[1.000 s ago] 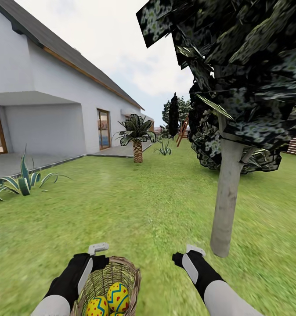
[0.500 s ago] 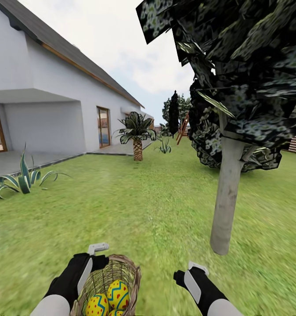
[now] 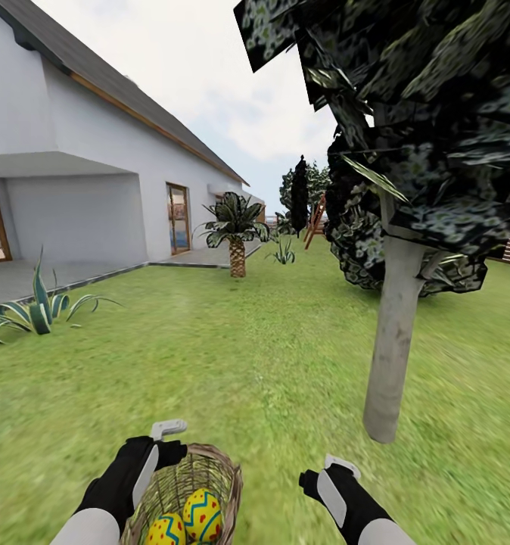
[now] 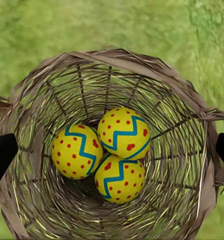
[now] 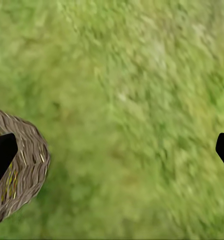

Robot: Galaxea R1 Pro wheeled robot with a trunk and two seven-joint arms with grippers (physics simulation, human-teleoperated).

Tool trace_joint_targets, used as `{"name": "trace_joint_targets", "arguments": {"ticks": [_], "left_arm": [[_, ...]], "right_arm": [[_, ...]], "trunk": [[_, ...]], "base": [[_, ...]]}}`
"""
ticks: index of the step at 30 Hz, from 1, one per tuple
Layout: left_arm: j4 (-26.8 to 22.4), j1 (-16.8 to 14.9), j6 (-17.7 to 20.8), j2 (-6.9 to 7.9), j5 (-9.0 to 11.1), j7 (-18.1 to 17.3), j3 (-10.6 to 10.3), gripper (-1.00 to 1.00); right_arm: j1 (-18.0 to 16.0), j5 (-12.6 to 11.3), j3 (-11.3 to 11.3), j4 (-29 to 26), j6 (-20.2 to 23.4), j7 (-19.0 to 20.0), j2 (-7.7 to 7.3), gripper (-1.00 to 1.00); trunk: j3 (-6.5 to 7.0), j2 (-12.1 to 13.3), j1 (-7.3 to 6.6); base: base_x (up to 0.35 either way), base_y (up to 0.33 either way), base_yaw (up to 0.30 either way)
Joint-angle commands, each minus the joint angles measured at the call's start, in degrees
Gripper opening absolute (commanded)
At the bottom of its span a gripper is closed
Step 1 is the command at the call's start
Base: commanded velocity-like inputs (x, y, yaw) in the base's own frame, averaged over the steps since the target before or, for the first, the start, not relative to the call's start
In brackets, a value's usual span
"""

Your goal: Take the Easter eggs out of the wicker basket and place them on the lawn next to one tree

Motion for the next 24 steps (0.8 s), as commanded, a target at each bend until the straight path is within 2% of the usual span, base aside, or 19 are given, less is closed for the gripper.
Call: {"name": "trace_joint_targets", "arguments": {"ticks": [1,10,24], "left_arm": [[-0.1,0.0,0.3,-0.07,-0.3,-0.1,0.3,1.00],[-0.1,0.0,0.3,-0.07,-0.2,-0.2,0.3,1.00],[-0.1,0.0,1.3,0.07,0.2,-0.3,0.3,1.00]], "right_arm": [[0.0,-0.6,0.0,-0.1,0.2,-0.4,0.02,1.00],[0.0,-0.6,0.0,0.0,0.0,-0.4,0.02,1.00],[0.0,-0.6,0.0,0.0,0.1,-0.4,0.02,1.00]], "trunk": [[-0.07,0.0,0.00],[-0.07,0.0,0.00],[-0.12,0.0,0.00]], "base": [[0.053,0.000,0.000],[0.011,0.000,-0.120],[0.000,0.068,-0.003]]}}
